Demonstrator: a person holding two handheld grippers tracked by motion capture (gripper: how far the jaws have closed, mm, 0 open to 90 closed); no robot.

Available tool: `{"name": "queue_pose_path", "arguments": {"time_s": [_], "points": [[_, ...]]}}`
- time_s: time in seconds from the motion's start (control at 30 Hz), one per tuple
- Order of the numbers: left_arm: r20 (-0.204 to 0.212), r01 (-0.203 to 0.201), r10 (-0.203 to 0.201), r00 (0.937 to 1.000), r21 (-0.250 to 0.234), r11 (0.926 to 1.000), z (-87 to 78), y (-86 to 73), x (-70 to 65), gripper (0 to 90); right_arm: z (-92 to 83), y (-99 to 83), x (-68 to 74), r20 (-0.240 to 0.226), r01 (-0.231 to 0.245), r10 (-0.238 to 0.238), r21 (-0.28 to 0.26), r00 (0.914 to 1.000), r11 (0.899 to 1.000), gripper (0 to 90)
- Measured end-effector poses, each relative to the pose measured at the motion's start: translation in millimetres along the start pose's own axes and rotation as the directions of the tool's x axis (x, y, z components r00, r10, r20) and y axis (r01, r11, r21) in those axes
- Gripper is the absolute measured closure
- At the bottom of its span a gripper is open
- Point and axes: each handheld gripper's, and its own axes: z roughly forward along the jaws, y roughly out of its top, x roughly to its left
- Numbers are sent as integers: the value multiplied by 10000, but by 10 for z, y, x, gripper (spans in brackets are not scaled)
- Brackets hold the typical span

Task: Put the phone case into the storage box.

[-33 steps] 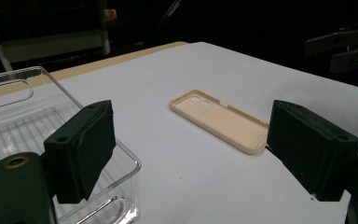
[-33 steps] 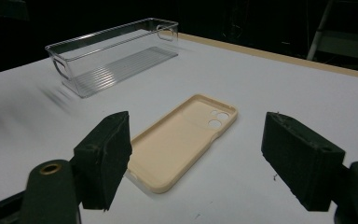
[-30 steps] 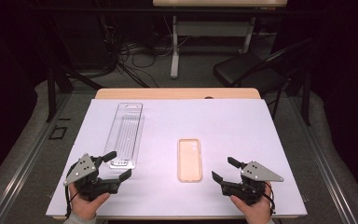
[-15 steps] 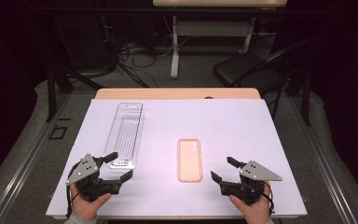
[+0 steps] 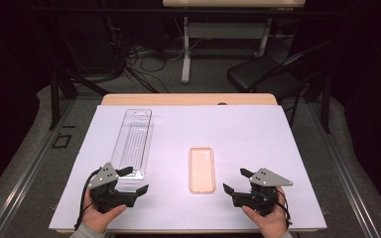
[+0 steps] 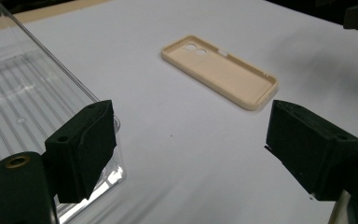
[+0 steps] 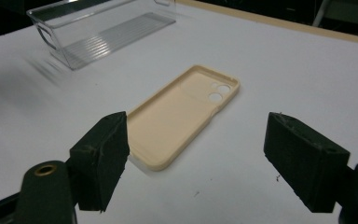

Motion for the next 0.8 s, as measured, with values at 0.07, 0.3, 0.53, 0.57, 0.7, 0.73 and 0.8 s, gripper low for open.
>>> {"name": "queue_pose_path", "arguments": {"time_s": [0.07,0.3,0.53,0.57,0.7,0.73,0.8], "points": [[61,99,-101,9999,300,9995,35,4,-5,157,26,0,-1,-13,-35,35,283,10000,9996,218],[-75,426,-419,9991,1506,9877,110,58,3,157,81,42,20,167,-46,22,1446,9999,9895,211],[-483,767,-671,9966,2363,9686,128,126,10,157,137,99,48,437,2,-114,2466,9990,9691,155],[-609,806,-671,9959,2581,9627,110,161,-4,157,137,110,40,519,4,-143,2573,9985,9663,155],[-840,856,-641,9944,2855,9545,62,239,-7,157,145,152,-9,738,-380,160,3070,9971,9509,155],[-899,972,-742,9932,2882,9526,56,250,-5,157,147,166,-20,796,-452,205,3231,9966,9453,156],[-962,1024,-763,9924,3055,9467,51,270,6,157,155,194,-42,860,-558,275,3474,9959,9361,155]]}}
